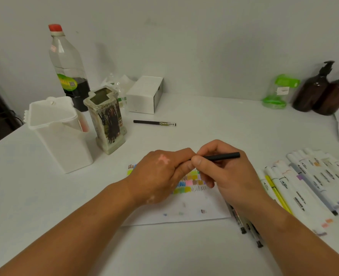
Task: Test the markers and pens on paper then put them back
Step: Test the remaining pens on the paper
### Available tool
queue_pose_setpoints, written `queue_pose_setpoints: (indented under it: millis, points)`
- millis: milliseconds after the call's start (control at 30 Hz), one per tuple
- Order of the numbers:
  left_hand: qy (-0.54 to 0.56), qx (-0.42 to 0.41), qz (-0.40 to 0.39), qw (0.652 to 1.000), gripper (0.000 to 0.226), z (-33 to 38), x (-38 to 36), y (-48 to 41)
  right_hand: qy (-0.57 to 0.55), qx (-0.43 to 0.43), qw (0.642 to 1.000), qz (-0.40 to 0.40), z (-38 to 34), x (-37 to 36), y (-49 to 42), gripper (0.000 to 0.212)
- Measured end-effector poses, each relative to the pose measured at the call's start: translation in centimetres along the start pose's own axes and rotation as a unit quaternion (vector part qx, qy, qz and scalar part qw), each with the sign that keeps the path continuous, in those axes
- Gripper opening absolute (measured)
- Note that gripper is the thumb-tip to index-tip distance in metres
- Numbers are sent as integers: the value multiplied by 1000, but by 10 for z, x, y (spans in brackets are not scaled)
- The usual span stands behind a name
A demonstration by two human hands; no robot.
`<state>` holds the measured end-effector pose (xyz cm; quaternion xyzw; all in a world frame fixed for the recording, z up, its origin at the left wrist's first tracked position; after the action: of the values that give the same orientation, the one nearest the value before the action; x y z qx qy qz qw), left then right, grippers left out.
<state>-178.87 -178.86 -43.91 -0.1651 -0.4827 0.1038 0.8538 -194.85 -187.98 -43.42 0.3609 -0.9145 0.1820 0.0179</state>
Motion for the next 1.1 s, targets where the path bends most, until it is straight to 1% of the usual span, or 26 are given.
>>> queue_pose_setpoints:
  millis: [33,100,167,233,267,333,400,433,533,600,667,733,800,933,1100]
  points:
    - [-6,-4,3,1000,33,0,2,1,-5,-1,1000,-4,0,-2,0,7]
    - [17,5,-23,1000,28,-4,8,2,-3,4,1000,-2,0,-6,0,8]
    - [22,48,-61,997,23,-17,18,5,-19,0,999,38,2,-8,-1,11]
    - [-18,106,-107,988,22,-40,34,12,-81,-31,992,90,4,-6,-2,8]
    - [-40,132,-133,981,22,-51,41,17,-110,-50,988,94,5,-4,-1,10]
    - [-52,179,-174,967,27,-68,50,25,-136,-86,985,58,6,-4,2,25]
    - [-39,205,-179,961,32,-76,50,29,-131,-105,986,2,2,-14,6,30]
    - [-31,208,-173,962,32,-77,48,29,-113,-102,988,-25,-1,-21,8,27]
    - [-16,192,-155,969,29,-78,42,27,-19,-87,992,-87,-9,-53,11,9]
    - [-24,173,-147,974,28,-78,41,29,6,-94,989,-111,-10,-75,12,7]
    - [-36,153,-146,977,28,-78,43,33,6,-101,988,-112,-9,-92,13,16]
    - [-31,143,-149,978,30,-80,46,38,5,-116,987,-111,-5,-102,15,21]
    - [-29,145,-158,976,37,-83,51,41,32,-117,986,-115,-2,-106,17,20]
    - [-26,180,-182,966,52,-87,63,42,103,-96,983,-114,-1,-108,18,19]
    - [-35,190,-206,959,56,-85,65,44,115,-82,983,-113,-1,-109,17,20]
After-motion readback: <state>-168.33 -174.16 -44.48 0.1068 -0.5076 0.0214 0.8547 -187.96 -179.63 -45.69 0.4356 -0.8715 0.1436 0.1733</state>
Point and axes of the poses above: each hand's wrist, its own y-axis away from the middle knuckle, its own x-axis out of the back of the hand, z = x × y, the point moved 1 cm from there along -y, towards the middle knuckle, and after that the axes turned 3 degrees about x, right-handed, at the moved point
